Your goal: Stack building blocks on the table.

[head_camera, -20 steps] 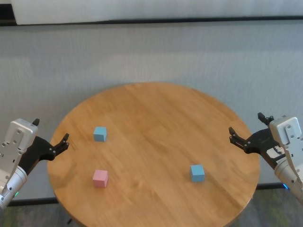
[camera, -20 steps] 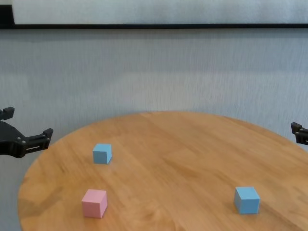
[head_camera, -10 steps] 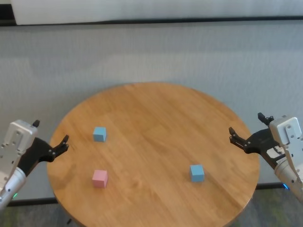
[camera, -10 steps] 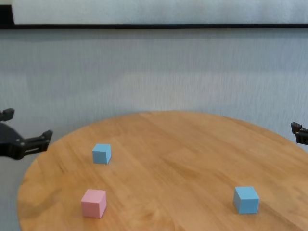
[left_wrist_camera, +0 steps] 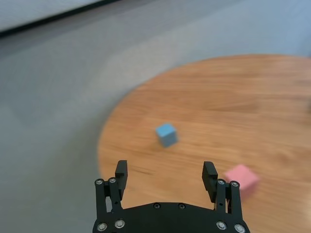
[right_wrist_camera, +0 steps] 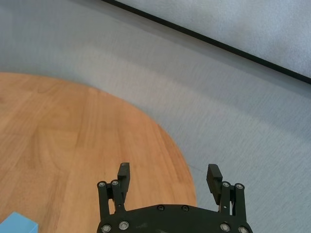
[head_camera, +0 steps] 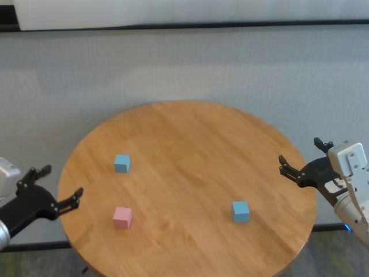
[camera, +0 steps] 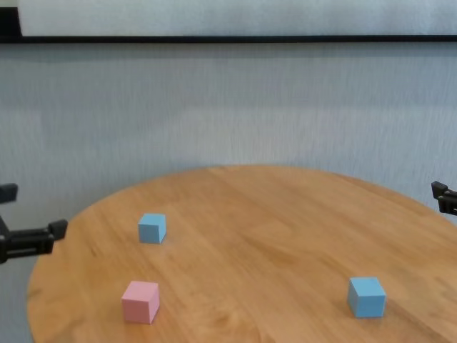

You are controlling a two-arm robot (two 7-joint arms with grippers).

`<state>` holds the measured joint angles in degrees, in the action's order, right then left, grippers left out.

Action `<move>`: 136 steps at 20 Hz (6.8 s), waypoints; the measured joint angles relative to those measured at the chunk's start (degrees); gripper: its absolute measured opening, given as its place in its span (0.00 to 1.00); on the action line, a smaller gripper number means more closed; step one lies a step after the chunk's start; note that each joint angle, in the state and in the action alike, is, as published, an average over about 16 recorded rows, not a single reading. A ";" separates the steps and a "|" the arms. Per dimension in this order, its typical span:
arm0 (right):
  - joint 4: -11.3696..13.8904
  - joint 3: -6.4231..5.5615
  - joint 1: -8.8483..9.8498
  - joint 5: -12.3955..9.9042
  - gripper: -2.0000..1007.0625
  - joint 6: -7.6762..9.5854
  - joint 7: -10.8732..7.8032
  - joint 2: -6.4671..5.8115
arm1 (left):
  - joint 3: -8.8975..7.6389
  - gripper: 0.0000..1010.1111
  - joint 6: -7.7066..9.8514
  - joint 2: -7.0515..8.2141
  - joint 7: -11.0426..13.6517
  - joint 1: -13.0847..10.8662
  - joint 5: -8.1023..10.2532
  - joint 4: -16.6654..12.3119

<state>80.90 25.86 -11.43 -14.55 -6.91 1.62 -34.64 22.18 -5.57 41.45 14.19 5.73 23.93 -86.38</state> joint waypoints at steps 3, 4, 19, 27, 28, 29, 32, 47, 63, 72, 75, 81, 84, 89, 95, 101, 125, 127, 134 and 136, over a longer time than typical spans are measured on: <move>0.00 0.00 0.00 0.00 0.99 0.00 0.00 0.00 | -0.19 0.99 1.27 0.86 4.25 -0.43 2.85 -0.75; 0.00 0.00 0.00 0.00 0.99 0.00 0.00 0.00 | -0.15 0.99 1.86 0.97 5.51 -0.43 3.71 -0.89; 0.00 0.00 0.00 0.00 0.99 0.00 0.00 0.00 | 2.62 0.99 13.48 -3.22 9.68 1.98 6.20 -0.69; 0.00 0.00 0.00 0.00 0.99 0.00 0.00 0.00 | 2.49 0.99 18.21 -6.29 6.27 2.21 5.04 -0.78; 0.00 0.00 0.00 0.00 0.99 0.00 0.00 0.00 | 2.43 0.99 18.77 -6.74 5.79 2.26 4.93 -0.74; 0.00 0.00 0.00 0.00 0.99 0.00 0.00 0.00 | 2.36 0.99 19.29 -7.20 5.35 2.33 4.82 -0.66; 0.00 0.00 0.00 0.00 0.99 0.00 0.00 0.00 | 2.20 0.99 20.65 -8.57 4.14 2.63 4.45 -0.27; 0.00 0.00 0.00 0.00 0.99 0.00 0.00 0.00 | 1.93 0.99 23.81 -14.35 0.52 5.28 1.66 4.63; 0.00 0.00 0.00 0.00 0.99 0.00 0.00 0.00 | 1.63 0.96 23.67 -15.89 1.11 6.41 0.06 6.77; 0.00 0.00 0.00 0.00 0.99 0.00 0.00 0.00 | 1.66 0.79 23.58 -15.77 1.10 6.36 0.18 6.66; 0.00 0.00 0.00 0.00 0.99 0.00 0.00 0.00 | 1.68 0.70 23.57 -15.74 1.09 6.35 0.22 6.63; 0.00 0.00 0.00 0.00 0.99 0.00 0.00 0.00 | 1.69 0.53 23.54 -15.70 1.08 6.33 0.28 6.59; 0.00 0.00 0.00 0.00 0.99 0.00 0.00 0.00 | 1.70 0.47 23.45 -15.68 1.11 6.29 0.24 6.55; 0.00 0.00 0.00 0.00 0.99 0.00 0.00 0.00 | 1.70 0.41 22.72 -15.50 1.77 6.15 -0.13 6.26; 0.00 0.00 0.00 0.00 0.99 0.00 0.00 0.00 | 1.92 0.41 21.07 -15.07 3.83 6.21 -1.10 5.45; 0.00 0.00 0.00 0.00 0.99 0.00 0.00 0.00 | 3.04 0.41 18.86 -14.88 7.04 7.16 -3.03 4.81; 0.00 0.00 0.00 0.00 0.99 0.00 0.00 0.00 | 13.46 0.41 15.23 -20.54 18.04 16.87 -10.59 12.14; 0.00 0.00 0.00 0.00 0.99 0.00 0.00 0.00 | 14.05 0.41 14.99 -21.17 18.23 17.74 -11.23 13.57; 0.00 0.00 0.00 0.00 0.99 0.00 0.00 0.00 | 14.97 0.41 14.56 -22.98 18.05 19.92 -13.17 17.82; 0.00 0.00 0.00 0.00 0.99 0.00 0.00 0.00 | 14.95 0.41 14.64 -23.28 17.86 20.23 -13.57 18.62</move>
<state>80.90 25.86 -11.43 -14.55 -6.91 1.62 -34.64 37.13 9.07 18.17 32.05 25.96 10.35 -67.76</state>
